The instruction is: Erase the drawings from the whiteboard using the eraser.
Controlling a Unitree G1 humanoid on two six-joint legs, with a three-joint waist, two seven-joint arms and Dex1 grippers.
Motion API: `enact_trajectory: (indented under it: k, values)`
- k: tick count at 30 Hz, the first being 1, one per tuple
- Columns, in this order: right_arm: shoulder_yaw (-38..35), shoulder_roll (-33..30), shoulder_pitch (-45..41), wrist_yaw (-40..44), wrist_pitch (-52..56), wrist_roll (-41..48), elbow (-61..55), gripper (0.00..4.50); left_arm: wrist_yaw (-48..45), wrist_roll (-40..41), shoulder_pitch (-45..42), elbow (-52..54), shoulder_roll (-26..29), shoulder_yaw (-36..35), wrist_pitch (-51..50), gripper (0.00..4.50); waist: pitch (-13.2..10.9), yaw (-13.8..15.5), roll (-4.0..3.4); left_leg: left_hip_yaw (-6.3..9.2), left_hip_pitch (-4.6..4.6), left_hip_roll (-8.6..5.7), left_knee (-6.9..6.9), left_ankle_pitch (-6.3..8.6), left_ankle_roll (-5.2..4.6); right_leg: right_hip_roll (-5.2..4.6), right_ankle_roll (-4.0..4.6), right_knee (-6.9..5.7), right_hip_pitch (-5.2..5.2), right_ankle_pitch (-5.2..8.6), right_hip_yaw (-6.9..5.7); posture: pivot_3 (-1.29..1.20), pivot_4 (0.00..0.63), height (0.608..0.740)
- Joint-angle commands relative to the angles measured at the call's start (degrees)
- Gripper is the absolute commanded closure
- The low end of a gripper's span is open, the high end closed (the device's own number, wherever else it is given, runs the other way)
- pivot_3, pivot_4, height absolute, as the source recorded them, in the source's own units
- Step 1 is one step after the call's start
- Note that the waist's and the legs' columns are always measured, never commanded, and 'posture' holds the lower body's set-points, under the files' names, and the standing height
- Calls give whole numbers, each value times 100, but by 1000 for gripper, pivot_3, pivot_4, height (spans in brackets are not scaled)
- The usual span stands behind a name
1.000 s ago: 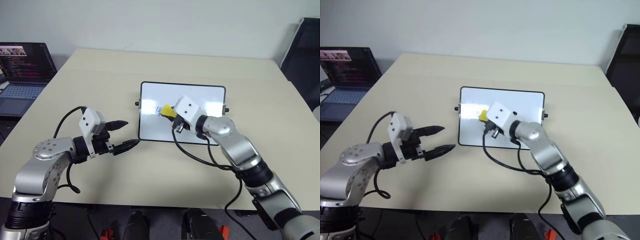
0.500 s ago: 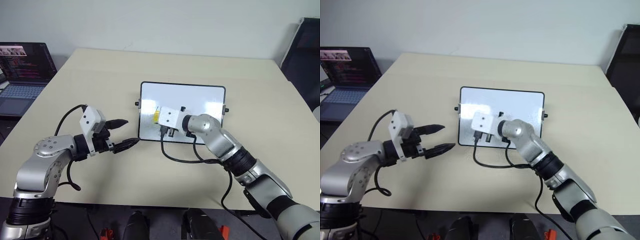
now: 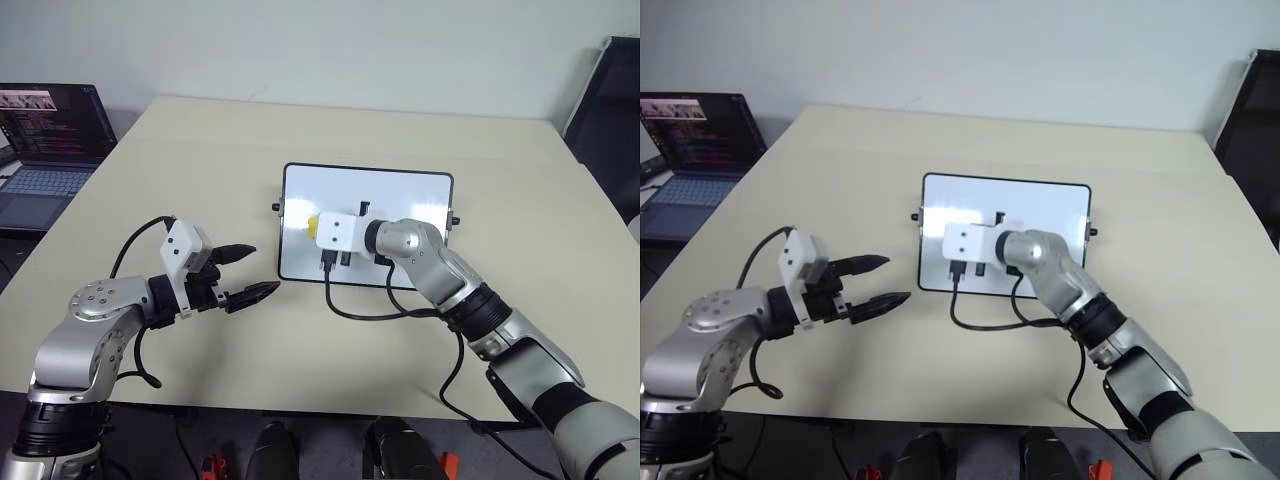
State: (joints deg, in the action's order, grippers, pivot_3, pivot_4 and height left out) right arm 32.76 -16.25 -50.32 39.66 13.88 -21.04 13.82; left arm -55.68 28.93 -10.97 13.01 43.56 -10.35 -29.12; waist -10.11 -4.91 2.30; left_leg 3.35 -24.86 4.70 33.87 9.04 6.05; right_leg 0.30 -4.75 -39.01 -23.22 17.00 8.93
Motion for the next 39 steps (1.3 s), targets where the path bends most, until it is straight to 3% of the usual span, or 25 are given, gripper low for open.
enact_trajectory:
  k: [1, 6, 12, 22, 30, 39]
  values:
    - [-270, -107, -46, -473, 126, -314, 233, 3378, -11, 23, -15, 184, 21, -23, 138, 0, 0, 6, 0, 0, 0, 0, 4, -1, 0, 0, 12, 0, 1, 7, 0, 0, 150, 740]
    - [-382, -491, -33, -515, -53, -348, 297, 3378, -56, 44, 12, 161, 40, -23, 174, 0, 0, 40, 0, -1, 1, -1, 12, -11, -1, -3, 16, 0, 3, 7, 0, 0, 150, 740]
    - [-77, -755, 482, 536, 253, -252, -274, 3378, -38, 39, 47, 197, 9, 12, 195, 0, 4, 33, 3, -1, 11, -1, 14, -13, -3, -5, 17, 1, 6, 6, 0, 0, 150, 740]
    - [-512, -362, 31, -623, -106, -514, 197, 3378, -68, 13, 63, 139, 5, 45, 273, 0, 2, 4, 2, -2, 10, -2, 14, -20, -7, -4, 17, -1, 4, -12, 4, 0, 150, 740]
    - [-233, -1037, 372, 23, -386, -638, -70, 3379, -154, -26, -5, -80, 15, 114, 440, 0, 3, 47, 3, -4, 10, -3, 14, -22, -7, -9, 13, 9, -3, -5, 0, 0, 150, 740]
    - [-457, -1387, 1055, 465, 129, -588, -1097, 3379, -362, -52, -204, -401, -36, 259, 614, 0, 4, 47, 3, -5, 11, -3, 14, -22, -7, -10, 15, 8, 1, -4, 1, 0, 150, 740]
